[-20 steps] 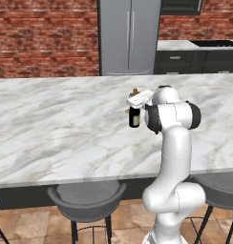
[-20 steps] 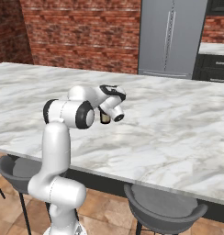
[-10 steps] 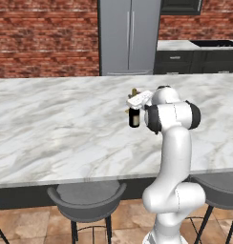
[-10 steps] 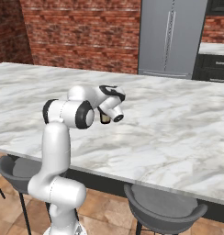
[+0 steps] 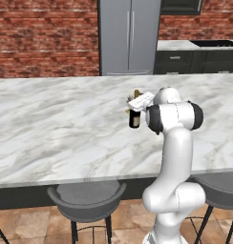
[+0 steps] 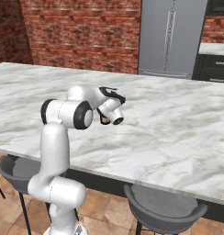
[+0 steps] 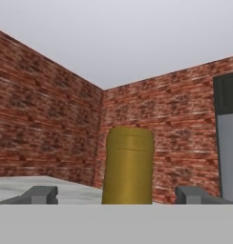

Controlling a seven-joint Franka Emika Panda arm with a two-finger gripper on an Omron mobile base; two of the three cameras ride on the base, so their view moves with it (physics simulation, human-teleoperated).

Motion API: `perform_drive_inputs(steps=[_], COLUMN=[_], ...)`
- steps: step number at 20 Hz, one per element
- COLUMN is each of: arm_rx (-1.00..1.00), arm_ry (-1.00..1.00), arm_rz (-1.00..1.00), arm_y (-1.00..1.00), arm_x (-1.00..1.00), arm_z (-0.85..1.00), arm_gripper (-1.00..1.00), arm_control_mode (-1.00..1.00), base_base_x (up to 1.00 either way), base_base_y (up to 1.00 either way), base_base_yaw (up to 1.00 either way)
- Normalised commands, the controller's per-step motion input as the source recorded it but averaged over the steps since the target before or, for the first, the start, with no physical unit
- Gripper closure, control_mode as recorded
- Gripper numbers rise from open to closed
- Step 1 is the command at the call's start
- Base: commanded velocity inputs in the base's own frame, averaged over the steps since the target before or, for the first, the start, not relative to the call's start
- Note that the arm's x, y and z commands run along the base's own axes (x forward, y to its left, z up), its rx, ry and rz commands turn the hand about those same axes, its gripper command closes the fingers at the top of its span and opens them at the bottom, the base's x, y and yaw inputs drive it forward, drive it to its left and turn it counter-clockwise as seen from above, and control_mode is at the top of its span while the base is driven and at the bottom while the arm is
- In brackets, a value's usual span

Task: Open the cabinet directly in front. Then move the wine and the mug to the dining counter with the candle on it.

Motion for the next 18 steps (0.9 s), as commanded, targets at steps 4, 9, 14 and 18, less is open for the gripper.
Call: perform_drive_inputs(steps=[4, 9, 14, 18], arm_rx=[0.00, 0.00, 0.00, 0.00], arm_ry=[-0.01, 0.00, 0.00, 0.05], arm_rz=[0.00, 0.00, 0.00, 0.00], arm_y=[0.00, 0.00, -0.01, -0.05], arm_x=[-0.22, -0.25, -0.26, -0.34], arm_z=[0.12, 0.35, 0.54, 0.67], arm_gripper=[-1.00, -1.00, -1.00, -1.00], arm_control_mode=[-1.00, -1.00, -1.00, -1.00], base_base_x=[0.00, 0.00, 0.00, 0.00], base_base_y=[0.00, 0.00, 0.00, 0.00], base_base_yaw=[0.00, 0.00, 0.00, 0.00])
